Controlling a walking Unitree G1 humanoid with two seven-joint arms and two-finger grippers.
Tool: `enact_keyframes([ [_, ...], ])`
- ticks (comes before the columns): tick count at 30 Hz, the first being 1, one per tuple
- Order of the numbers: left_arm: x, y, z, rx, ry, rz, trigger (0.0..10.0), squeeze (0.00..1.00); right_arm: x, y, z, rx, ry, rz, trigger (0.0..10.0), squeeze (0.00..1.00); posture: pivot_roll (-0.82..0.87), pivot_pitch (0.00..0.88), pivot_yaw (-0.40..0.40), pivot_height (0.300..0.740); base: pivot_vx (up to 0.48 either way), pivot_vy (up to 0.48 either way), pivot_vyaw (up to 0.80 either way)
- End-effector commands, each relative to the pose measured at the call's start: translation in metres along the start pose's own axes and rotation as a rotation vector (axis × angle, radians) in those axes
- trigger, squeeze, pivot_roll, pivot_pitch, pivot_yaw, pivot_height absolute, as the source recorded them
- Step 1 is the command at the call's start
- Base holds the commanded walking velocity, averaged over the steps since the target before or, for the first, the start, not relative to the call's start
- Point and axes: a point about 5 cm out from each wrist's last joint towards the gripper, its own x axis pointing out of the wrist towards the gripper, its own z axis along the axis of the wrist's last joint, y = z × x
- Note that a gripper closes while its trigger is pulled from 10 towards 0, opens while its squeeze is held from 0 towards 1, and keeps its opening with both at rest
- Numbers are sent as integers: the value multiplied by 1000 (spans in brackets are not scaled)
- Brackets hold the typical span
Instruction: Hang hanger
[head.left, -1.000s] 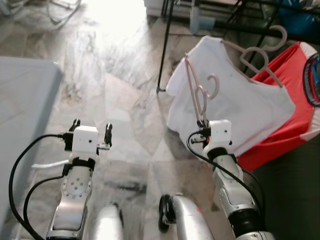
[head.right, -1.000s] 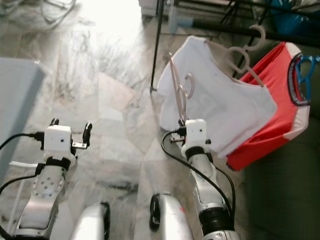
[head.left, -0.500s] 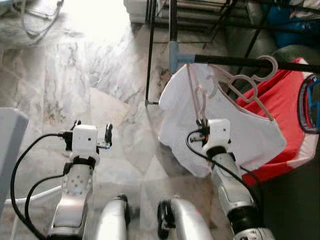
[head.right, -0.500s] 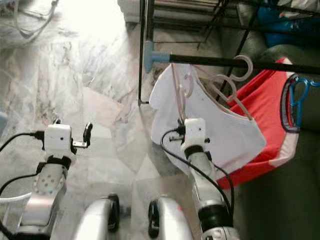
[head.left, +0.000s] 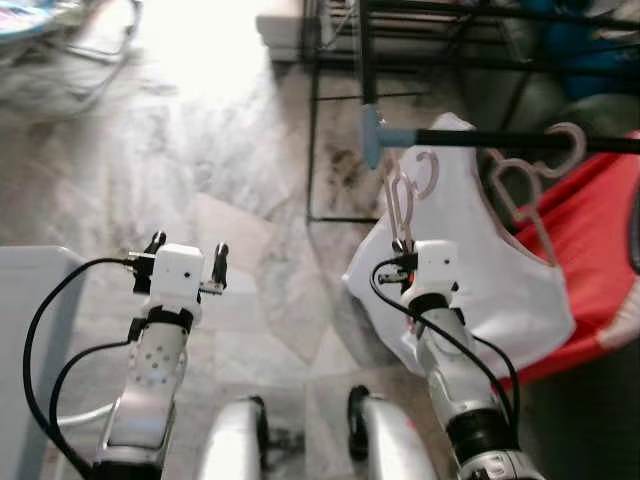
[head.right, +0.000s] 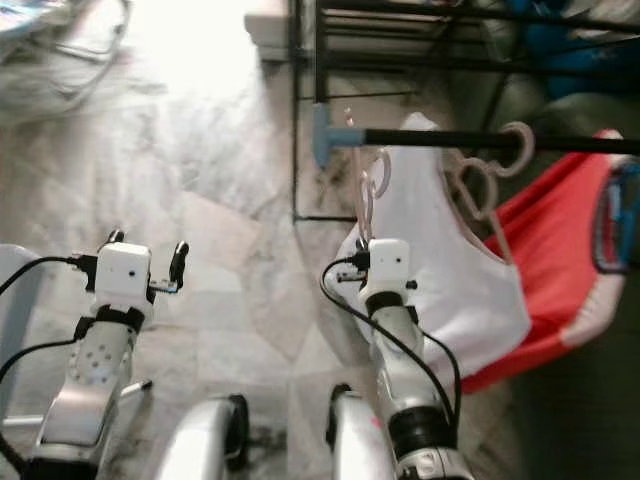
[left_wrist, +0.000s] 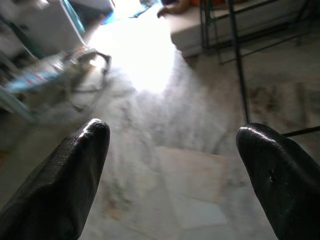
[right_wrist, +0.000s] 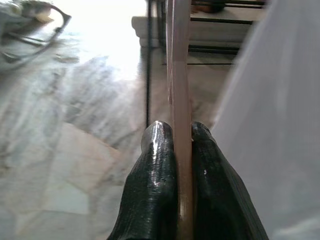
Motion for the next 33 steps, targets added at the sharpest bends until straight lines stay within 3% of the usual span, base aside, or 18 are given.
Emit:
enact_keyframes([
  [1,0,-3,2,25,-9,-20,10000,0,-8,-7,-11,2,31,-39,10000,0,65,283,11,740,0,0,0],
  [5,5,0,5,102,-33,-26,10000,0,-11,-3,-15,-3,47,-27,10000,0,43,287,10,740,0,0,0],
  [17,14,-10,5,102,-41,-31,10000,0,-6,-15,-9,-26,12,-68,10000,0,-4,298,-6,740,0,0,0],
  [23,17,2,2,74,-17,24,10000,0,2,-12,6,0,-26,-53,10000,0,4,306,-19,740,0,0,0],
  [28,10,14,-7,76,16,78,10000,0,16,4,28,28,-80,2,10000,0,24,314,-38,740,0,0,0],
  [33,4,19,-10,72,26,113,10000,0,15,12,40,35,-127,19,10000,0,32,315,-45,740,0,0,0],
])
